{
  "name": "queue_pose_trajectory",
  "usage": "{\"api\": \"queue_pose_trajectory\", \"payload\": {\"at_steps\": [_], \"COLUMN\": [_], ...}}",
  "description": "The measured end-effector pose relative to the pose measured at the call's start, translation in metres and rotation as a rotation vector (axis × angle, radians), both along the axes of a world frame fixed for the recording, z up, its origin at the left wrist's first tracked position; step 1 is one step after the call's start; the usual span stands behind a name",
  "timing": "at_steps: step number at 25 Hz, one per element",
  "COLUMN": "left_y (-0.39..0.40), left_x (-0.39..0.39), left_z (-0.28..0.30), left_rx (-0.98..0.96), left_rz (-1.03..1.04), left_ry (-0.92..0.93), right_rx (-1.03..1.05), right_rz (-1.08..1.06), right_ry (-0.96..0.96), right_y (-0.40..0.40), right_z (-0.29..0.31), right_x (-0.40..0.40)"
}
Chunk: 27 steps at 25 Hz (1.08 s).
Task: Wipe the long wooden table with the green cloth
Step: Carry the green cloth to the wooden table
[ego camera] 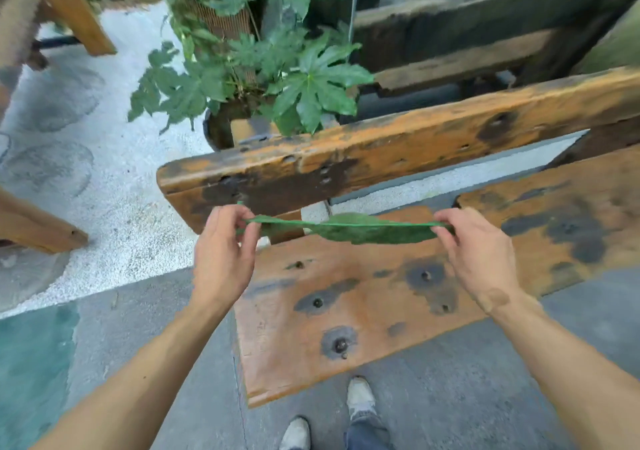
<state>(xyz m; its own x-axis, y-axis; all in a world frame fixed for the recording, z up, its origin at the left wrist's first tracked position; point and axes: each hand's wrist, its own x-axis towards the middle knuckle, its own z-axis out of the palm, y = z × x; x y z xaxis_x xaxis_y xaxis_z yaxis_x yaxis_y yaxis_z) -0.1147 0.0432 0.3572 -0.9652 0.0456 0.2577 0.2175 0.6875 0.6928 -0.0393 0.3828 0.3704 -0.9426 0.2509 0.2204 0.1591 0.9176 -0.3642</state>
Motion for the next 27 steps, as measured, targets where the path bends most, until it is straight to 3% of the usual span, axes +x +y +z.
{"api": "queue_pose_trajectory", "payload": {"at_steps": [6, 11, 15, 20, 27], "left_y": [0.06, 0.133, 0.196, 0.262, 0.307], "left_x": [0.011, 0.09, 0.192, 0.344, 0.529], "left_z": [0.165, 0.243, 0.274, 0.278, 0.261], "left_rx": [-0.078, -0.033, 0.1, 0.175, 0.116], "left_rz": [-0.284, -0.509, -0.731, -0.97, -1.241], "left_ry": [0.197, 0.227, 0.191, 0.1, -0.041], "right_rx": [0.105, 0.295, 0.37, 0.416, 0.441], "right_rz": [-0.334, -0.651, -0.858, -1.105, -1.281], "right_ry": [0.285, 0.41, 0.451, 0.349, 0.145], "right_y": [0.031, 0.039, 0.035, 0.01, -0.03], "right_z": [0.166, 0.247, 0.277, 0.28, 0.267], "right_x": [0.114, 0.269, 0.412, 0.61, 0.825]}}
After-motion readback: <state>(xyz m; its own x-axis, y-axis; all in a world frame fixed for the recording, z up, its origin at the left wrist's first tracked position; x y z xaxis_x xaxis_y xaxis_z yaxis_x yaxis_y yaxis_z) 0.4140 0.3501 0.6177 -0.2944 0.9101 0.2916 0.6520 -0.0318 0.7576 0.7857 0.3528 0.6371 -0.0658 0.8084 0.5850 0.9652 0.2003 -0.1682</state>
